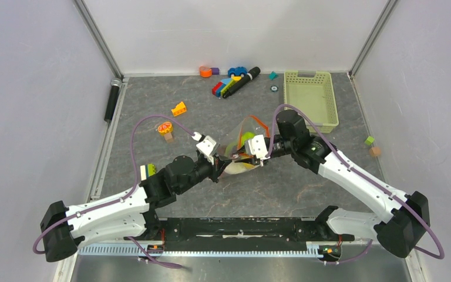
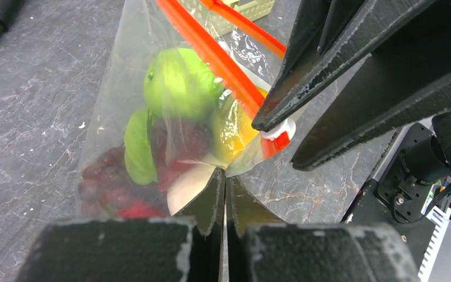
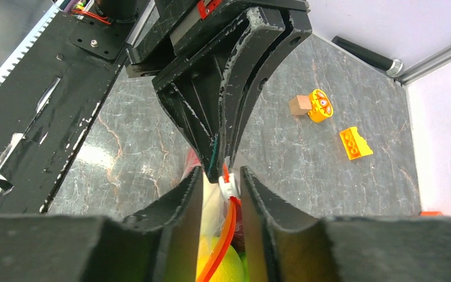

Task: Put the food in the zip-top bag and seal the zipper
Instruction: Zip the zipper food storage bag at the center of the board.

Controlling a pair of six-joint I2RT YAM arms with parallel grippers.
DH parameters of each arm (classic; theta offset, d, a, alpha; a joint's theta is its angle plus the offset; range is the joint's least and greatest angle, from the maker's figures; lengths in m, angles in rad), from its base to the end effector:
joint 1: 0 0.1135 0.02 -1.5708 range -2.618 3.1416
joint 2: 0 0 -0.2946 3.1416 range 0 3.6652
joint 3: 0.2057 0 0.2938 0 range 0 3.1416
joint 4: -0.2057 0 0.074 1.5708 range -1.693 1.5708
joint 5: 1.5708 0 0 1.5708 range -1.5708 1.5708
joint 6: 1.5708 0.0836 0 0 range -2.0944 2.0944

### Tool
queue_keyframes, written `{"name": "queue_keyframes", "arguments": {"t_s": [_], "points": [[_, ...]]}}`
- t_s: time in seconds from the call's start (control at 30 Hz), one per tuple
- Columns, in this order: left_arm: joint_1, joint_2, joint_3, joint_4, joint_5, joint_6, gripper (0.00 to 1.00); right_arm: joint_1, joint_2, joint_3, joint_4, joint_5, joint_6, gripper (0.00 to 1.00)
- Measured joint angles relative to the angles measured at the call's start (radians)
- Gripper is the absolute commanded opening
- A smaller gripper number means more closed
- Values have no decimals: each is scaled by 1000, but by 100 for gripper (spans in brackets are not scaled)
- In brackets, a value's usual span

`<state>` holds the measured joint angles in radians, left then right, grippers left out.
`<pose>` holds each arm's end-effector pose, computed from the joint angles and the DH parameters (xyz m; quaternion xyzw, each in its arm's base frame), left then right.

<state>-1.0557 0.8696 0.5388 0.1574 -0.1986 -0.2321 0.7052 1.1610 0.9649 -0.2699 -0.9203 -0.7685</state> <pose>0.1499 -0.2313 0.2750 0.2465 0.7237 -0.3235 0.5575 0.1912 0.2501 0.3305 -0.6851 0.4083 0.3630 0.4819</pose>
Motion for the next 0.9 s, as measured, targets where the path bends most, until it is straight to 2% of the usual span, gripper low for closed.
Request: {"name": "queue_keyframes", "arguments": {"t_s": [0.2,0.37,0.43,0.47,0.9], "points": [[0,-1,0,0,3,0,2,2,9,13,-2,10,-2,18],[0,-5,-5,-2,23,9,2,6,26,29,-14,32,-3,16],[0,-5,-5,-2,29,12,2,6,32,33,-20,42,-3,4],[0,-6,-6,-2,33,13,2,6,34,34,-24,47,-3,2],[0,-103,-58,2,12,13,2,22,45,64,-57,111,0,2]]}}
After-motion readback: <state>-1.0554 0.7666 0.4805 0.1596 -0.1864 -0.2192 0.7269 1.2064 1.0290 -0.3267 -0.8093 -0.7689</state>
